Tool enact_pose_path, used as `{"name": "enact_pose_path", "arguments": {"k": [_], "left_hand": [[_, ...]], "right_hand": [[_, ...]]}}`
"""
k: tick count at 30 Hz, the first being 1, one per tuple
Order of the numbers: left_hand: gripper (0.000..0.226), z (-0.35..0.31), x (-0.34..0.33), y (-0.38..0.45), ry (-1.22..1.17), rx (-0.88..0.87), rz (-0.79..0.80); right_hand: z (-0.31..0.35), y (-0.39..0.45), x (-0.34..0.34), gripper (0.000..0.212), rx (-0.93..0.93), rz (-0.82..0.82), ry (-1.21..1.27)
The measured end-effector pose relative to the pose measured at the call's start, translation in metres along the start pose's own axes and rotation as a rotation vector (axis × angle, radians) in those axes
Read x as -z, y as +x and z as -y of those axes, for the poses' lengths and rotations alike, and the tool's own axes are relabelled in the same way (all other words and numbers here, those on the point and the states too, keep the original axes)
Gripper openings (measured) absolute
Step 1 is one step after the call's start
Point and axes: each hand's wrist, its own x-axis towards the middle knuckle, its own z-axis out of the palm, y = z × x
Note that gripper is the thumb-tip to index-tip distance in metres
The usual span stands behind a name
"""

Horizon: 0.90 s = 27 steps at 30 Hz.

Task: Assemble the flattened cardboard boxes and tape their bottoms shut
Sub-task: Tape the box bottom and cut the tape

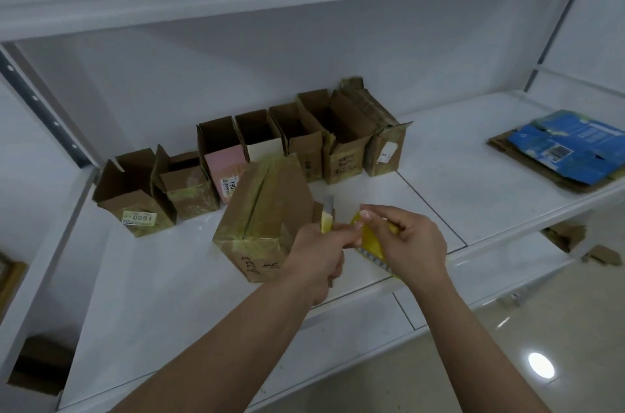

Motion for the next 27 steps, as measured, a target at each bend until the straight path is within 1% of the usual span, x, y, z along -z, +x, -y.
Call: {"name": "enact_pose_path", "arguments": {"k": [2, 4, 7, 9, 11, 14, 16, 18, 19, 22, 23, 25, 27], "left_hand": [[0.022, 0.005, -0.007, -0.002, -0.117, 0.040, -0.004], [0.020, 0.007, -0.011, -0.005, -0.133, 0.037, 0.000], [0.016, 0.007, -0.009, -0.007, -0.043, -0.002, 0.050], [0.020, 0.004, -0.007, -0.010, 0.014, 0.008, 0.121], [0.023, 0.001, -0.005, -0.012, 0.014, 0.021, 0.158], [0.021, -0.006, 0.006, -0.015, 0.050, -0.022, 0.124], [0.015, -0.015, 0.019, -0.017, 0.082, -0.105, 0.104], [0.016, -0.026, 0.031, -0.017, 0.090, -0.189, 0.050], [0.017, -0.030, 0.037, -0.016, 0.107, -0.226, 0.007], [0.018, -0.039, 0.058, -0.014, 0.150, -0.290, -0.119], [0.019, -0.040, 0.067, -0.013, 0.152, -0.295, -0.168], [0.018, -0.036, 0.093, -0.011, 0.170, -0.339, -0.304], [0.012, -0.025, 0.126, -0.005, 0.285, -0.393, -0.457]], "right_hand": [[-0.002, -0.001, -0.001, 0.030, 0.017, -0.037, 0.004], [-0.004, 0.001, -0.002, 0.031, 0.023, -0.085, 0.018], [-0.014, 0.006, -0.002, 0.024, -0.009, -0.151, -0.060], [-0.023, 0.011, -0.005, 0.025, -0.018, -0.180, -0.161], [-0.030, 0.016, -0.008, 0.027, -0.027, -0.185, -0.234], [-0.046, 0.031, -0.004, 0.028, -0.130, -0.162, -0.347], [-0.060, 0.040, -0.002, 0.027, -0.092, -0.177, -0.412], [-0.077, 0.047, -0.009, 0.026, -0.036, -0.144, -0.467], [-0.085, 0.049, -0.015, 0.028, -0.032, -0.088, -0.482], [-0.102, 0.049, -0.037, 0.040, -0.142, 0.128, -0.529], [-0.104, 0.049, -0.042, 0.043, -0.176, 0.150, -0.557], [-0.098, 0.049, -0.049, 0.050, -0.188, 0.110, -0.579], [-0.081, 0.047, -0.057, 0.060, -0.123, 0.008, -0.517]]}}
